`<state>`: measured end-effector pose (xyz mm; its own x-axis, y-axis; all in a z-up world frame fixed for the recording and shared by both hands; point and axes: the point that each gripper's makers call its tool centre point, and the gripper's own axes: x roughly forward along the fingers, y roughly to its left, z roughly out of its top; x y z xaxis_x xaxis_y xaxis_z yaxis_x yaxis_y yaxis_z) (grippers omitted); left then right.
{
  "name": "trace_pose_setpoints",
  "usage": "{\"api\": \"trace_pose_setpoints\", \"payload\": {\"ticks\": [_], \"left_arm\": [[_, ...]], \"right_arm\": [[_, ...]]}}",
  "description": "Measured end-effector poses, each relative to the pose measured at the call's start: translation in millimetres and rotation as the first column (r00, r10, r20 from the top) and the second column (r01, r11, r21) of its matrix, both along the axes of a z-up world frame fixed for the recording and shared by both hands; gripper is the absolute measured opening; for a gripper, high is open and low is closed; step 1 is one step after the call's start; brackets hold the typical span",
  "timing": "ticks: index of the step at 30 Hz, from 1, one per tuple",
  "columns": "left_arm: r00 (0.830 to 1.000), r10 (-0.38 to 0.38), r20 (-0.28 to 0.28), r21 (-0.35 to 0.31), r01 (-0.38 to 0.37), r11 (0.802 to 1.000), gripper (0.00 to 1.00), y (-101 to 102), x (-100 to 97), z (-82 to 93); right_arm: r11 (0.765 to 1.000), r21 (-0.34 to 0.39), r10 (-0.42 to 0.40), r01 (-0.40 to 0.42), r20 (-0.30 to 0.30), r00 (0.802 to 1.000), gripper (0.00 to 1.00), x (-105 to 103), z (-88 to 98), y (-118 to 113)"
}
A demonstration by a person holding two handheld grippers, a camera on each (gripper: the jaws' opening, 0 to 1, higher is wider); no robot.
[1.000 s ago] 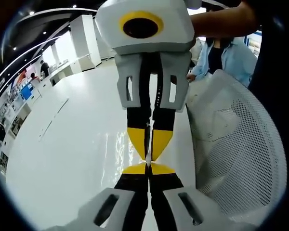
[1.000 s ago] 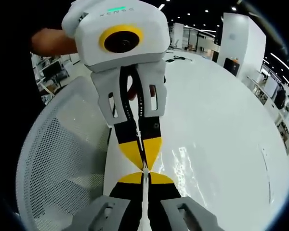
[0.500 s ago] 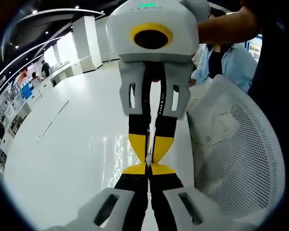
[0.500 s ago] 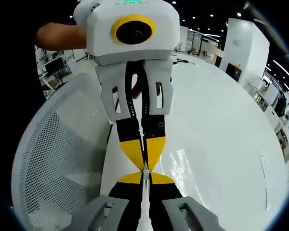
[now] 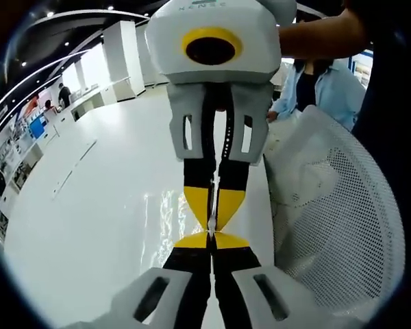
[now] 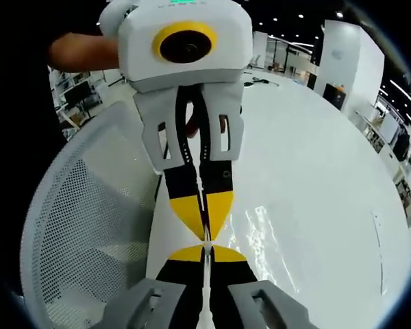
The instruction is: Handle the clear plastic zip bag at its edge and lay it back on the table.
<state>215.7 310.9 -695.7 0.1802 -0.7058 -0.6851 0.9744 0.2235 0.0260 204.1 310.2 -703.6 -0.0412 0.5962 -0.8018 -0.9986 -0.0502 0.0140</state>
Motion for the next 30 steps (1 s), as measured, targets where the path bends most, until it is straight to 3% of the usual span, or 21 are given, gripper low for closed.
{"api": "trace_pose_setpoints", "payload": {"ticks": [3, 13, 15, 17, 30], "left_arm": [[1.0, 0.005, -0.006, -0.011, -0.005, 1.0, 0.0, -0.1, -1.5, 2.9], [1.0, -0.003, 0.004, -0.006, 0.003, 1.0, 0.0, -0.3, 1.0, 1.7], [0.997, 0.055, -0.057, -0.01, -0.055, 0.998, 0.0, -0.1, 0.1, 0.3], [0.999, 0.038, -0.03, -0.008, -0.038, 0.999, 0.0, -0.8, 2.8, 1.0], [0.999, 0.009, -0.034, 0.046, -0.007, 0.999, 0.0, -1.5, 0.2, -4.9]], "right_arm": [[1.0, 0.009, -0.025, 0.025, -0.023, 0.999, 0.0, -0.9, 0.8, -1.5], [1.0, -0.004, -0.027, 0.027, -0.008, 1.0, 0.0, 1.4, 0.1, -1.5], [0.999, -0.011, -0.038, 0.038, -0.015, 0.999, 0.0, 1.8, -0.5, -1.9], [0.999, -0.013, -0.043, 0.043, -0.013, 0.999, 0.0, 3.6, -1.1, -2.3], [0.997, -0.068, -0.033, 0.032, -0.011, 0.999, 0.0, -0.2, -7.6, -0.8]]}}
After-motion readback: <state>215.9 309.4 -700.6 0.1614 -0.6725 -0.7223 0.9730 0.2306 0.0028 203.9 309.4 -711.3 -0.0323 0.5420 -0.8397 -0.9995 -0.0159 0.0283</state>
